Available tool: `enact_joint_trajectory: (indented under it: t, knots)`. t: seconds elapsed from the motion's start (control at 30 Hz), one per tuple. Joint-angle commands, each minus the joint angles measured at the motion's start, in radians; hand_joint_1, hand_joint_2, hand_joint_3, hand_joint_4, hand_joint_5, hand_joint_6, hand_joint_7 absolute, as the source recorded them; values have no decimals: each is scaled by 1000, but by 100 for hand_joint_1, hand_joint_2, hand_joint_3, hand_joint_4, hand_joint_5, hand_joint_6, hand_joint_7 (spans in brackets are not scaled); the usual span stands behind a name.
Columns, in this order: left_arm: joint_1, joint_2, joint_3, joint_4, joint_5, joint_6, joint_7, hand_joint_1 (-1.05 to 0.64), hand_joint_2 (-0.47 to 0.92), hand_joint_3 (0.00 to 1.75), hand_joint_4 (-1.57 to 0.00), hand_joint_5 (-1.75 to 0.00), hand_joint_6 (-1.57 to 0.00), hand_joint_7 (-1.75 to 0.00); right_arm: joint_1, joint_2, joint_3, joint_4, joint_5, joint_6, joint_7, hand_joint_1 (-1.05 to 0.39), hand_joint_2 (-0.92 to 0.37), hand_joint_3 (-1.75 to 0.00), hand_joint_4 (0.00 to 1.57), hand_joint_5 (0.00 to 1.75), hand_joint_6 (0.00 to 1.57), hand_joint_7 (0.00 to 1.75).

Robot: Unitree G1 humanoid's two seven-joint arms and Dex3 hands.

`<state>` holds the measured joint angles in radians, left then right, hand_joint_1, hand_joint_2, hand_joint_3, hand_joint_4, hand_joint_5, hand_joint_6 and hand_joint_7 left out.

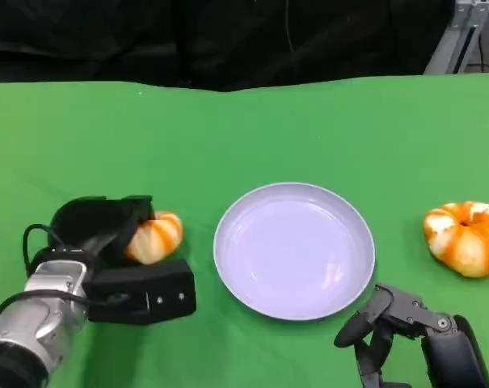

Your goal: Grasp the bread from the table and place it into the plate.

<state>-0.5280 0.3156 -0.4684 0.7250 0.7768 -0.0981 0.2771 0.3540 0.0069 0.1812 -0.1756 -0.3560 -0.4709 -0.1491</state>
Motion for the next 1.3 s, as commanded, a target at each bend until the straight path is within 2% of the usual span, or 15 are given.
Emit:
enact_joint_trajectory:
  t: [0.03, 0.2, 0.3, 0.47, 0.5, 0.6, 0.7, 0.93, 1.3]
  knots:
    - [23, 30, 28, -114, -17, 3, -16, -18, 92, 19, -81, -175, -56, -174, -3, -6, -5, -2, 4, 1, -8, 3, -27, -141, 92, 173, 85, 131]
    - [41, 36, 47, -217, -17, 6, -41, -15, 89, 20, -83, -175, -59, -175, -3, -4, -2, -2, 3, 4, -8, 3, -27, -140, 92, 172, 85, 132]
    - [54, 33, 60, -282, -23, 7, -59, -18, 67, 64, -85, -175, -60, -175, -2, -6, 0, -5, 1, 6, -7, 4, -27, -140, 92, 173, 84, 131]
    - [64, 17, 65, -334, -21, 1, -67, -18, 63, 72, -84, -175, -59, -175, -2, -4, 1, -5, 5, 8, -6, 3, -28, -139, 92, 173, 84, 131]
    - [63, 11, 64, -337, -22, -13, -55, -17, 57, 89, -86, -175, -63, -172, -2, -4, 2, -4, 8, 8, -6, 4, -28, -139, 92, 173, 84, 131]
    - [62, 3, 66, -338, -20, -31, -44, -16, 51, 103, -87, -175, -65, -170, -3, -3, 2, -3, 11, 7, -5, 4, -28, -139, 91, 173, 84, 131]
    - [16, -69, 34, -324, -16, -53, -51, -16, 46, 105, -89, -175, -70, -166, -2, 3, 5, -6, 15, 14, -6, 6, -28, -140, 91, 174, 85, 132]
    - [-34, -143, -6, -252, -1, -74, -61, -16, 43, 105, -90, -175, -71, -166, 4, 7, 11, -9, 20, 16, -6, 7, -28, -142, 91, 174, 84, 132]
    - [-72, -191, -49, -166, 17, -63, -57, -17, 43, 99, -89, -175, -68, -168, 2, 3, 10, -6, 19, 15, -6, 6, -28, -142, 91, 175, 84, 132]
